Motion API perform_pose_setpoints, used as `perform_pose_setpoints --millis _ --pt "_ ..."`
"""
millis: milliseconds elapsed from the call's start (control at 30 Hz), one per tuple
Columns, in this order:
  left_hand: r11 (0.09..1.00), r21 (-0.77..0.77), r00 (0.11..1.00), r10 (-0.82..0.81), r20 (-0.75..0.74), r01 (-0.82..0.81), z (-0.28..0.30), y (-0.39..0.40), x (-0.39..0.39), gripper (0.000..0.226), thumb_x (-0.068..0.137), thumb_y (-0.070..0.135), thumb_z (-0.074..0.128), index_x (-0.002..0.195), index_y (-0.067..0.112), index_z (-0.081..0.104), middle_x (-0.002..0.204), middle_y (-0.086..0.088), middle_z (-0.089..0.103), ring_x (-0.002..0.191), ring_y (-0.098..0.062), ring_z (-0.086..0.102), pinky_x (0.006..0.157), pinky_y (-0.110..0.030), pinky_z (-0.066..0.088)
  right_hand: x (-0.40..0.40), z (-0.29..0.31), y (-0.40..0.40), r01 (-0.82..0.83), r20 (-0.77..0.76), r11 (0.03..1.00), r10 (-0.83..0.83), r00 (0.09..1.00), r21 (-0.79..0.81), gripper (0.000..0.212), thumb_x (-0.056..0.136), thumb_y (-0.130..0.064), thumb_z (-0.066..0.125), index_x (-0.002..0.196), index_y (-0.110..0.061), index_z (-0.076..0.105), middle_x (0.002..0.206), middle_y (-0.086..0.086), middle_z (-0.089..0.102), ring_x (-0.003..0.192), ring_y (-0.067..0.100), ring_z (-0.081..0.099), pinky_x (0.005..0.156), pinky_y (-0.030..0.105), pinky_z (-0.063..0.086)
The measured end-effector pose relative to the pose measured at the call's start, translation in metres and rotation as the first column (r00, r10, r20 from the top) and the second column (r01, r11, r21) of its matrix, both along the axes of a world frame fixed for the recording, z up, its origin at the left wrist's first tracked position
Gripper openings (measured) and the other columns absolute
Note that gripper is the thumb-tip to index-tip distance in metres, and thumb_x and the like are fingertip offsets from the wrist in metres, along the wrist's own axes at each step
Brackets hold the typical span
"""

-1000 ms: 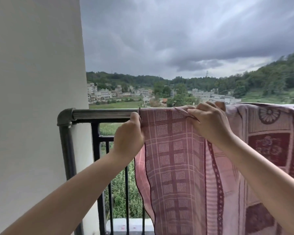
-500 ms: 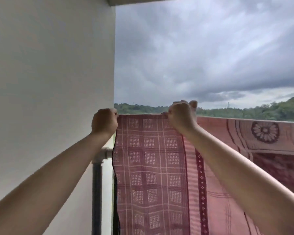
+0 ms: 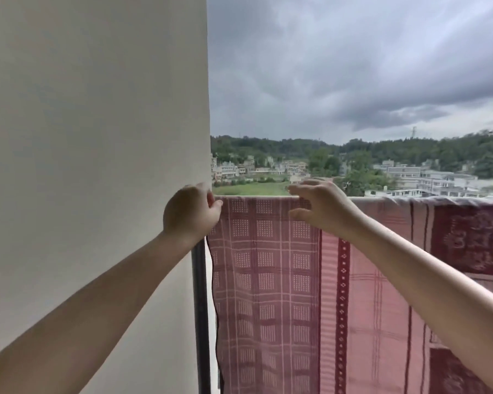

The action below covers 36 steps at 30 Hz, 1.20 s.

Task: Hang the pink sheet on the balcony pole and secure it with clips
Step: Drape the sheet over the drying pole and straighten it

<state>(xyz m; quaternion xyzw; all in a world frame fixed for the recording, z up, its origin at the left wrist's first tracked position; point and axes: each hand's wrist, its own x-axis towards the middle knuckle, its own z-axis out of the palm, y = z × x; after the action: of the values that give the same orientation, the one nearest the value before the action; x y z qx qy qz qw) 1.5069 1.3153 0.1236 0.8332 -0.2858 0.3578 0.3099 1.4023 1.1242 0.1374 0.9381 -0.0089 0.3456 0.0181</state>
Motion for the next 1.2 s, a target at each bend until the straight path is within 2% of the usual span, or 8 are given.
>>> perform_pose_setpoints --millis 167,433,600,700,800,933,1033,1200 --pt "1.0 0.002 0.898 -0.027 -0.439 0.031 -0.055 0.002 0.02 0.019 0.087 0.02 0.05 0.078 0.006 0.057 0.085 -0.02 0.063 0.086 -0.036 0.059 0.064 -0.031 0.036 0.002 -0.021 -0.016 -0.027 0.232 0.999 0.022 0.973 0.019 0.027 0.076 -0.005 0.066 0.102 -0.002 0.065 0.096 0.016 0.062 0.089 0.03 0.059 0.086 0.038 0.05" --pt "0.951 -0.289 0.857 -0.236 -0.457 0.108 -0.062 -0.004 0.03 0.022 0.086 0.005 0.045 0.069 0.001 0.059 0.078 -0.023 0.063 0.076 -0.036 0.06 0.071 -0.038 0.053 0.003 -0.007 -0.015 -0.021 0.185 0.996 0.037 0.982 -0.089 0.014 0.081 -0.003 0.057 0.074 -0.001 0.069 0.079 0.012 0.066 0.067 0.028 0.063 0.068 0.032 0.053" --pt "0.673 -0.716 0.66 -0.624 -0.418 0.184 -0.022 0.009 0.051 0.033 0.089 0.009 0.053 0.056 0.01 0.056 0.055 -0.008 0.053 0.033 -0.005 0.05 0.04 -0.017 0.044 0.023 0.035 0.003 0.224 0.065 0.972 -0.219 0.973 -0.071 0.015 0.082 0.002 0.044 0.074 -0.008 0.052 0.069 0.003 0.05 0.063 0.017 0.05 0.053 0.027 0.046" --pt "0.678 -0.72 0.763 -0.54 -0.355 0.145 0.035 0.002 0.079 0.036 0.084 0.007 0.059 0.049 0.012 0.054 0.04 -0.001 0.053 0.028 -0.005 0.048 0.041 -0.018 0.046 0.055 0.083 0.004 0.287 0.066 0.951 -0.296 0.953 0.113 0.023 0.078 0.004 0.043 0.058 -0.006 0.043 0.059 0.004 0.044 0.053 0.016 0.042 0.041 0.021 0.026" --pt "0.774 -0.629 0.915 -0.306 -0.262 0.079 0.09 -0.013 0.103 0.017 0.081 0.009 0.063 0.07 -0.004 0.064 0.068 -0.021 0.063 0.064 -0.028 0.064 0.073 -0.036 0.055 0.086 0.11 0.001 0.311 0.019 0.932 -0.32 0.947 0.188 0.031 0.082 0.003 0.041 0.053 -0.006 0.042 0.064 0.013 0.054 0.062 0.025 0.049 0.042 0.023 0.03" --pt "0.959 -0.257 0.972 0.062 -0.227 -0.121 0.104 -0.032 0.115 0.024 0.083 0.006 0.056 0.102 -0.007 0.063 0.112 -0.026 0.064 0.108 -0.037 0.058 0.09 -0.038 0.047 0.105 0.078 -0.004 0.248 -0.364 0.955 -0.176 0.915 0.162 0.034 0.094 -0.022 0.037 0.118 0.001 0.046 0.114 0.018 0.055 0.098 0.026 0.056 0.077 0.03 0.048" --pt "0.992 0.116 0.907 0.088 -0.413 -0.043 0.069 -0.036 0.109 0.03 0.083 0.007 0.057 0.11 -0.006 0.06 0.118 -0.024 0.061 0.11 -0.033 0.058 0.086 -0.034 0.048 0.084 0.048 0.003 0.146 -0.606 0.971 -0.001 0.795 0.19 0.049 0.096 -0.035 0.026 0.127 -0.001 0.041 0.135 0.016 0.044 0.117 0.024 0.048 0.105 0.036 0.034" --pt "0.957 -0.276 0.843 -0.221 -0.491 0.09 0.014 -0.001 0.089 0.03 0.088 0.025 0.051 0.079 -0.002 0.063 0.097 -0.032 0.062 0.099 -0.041 0.061 0.079 -0.041 0.051 0.051 0.033 0.013 -0.022 -0.233 0.978 0.071 0.97 0.208 0.044 0.095 -0.03 0.034 0.104 0.004 0.06 0.108 0.023 0.064 0.096 0.031 0.062 0.085 0.03 0.046"
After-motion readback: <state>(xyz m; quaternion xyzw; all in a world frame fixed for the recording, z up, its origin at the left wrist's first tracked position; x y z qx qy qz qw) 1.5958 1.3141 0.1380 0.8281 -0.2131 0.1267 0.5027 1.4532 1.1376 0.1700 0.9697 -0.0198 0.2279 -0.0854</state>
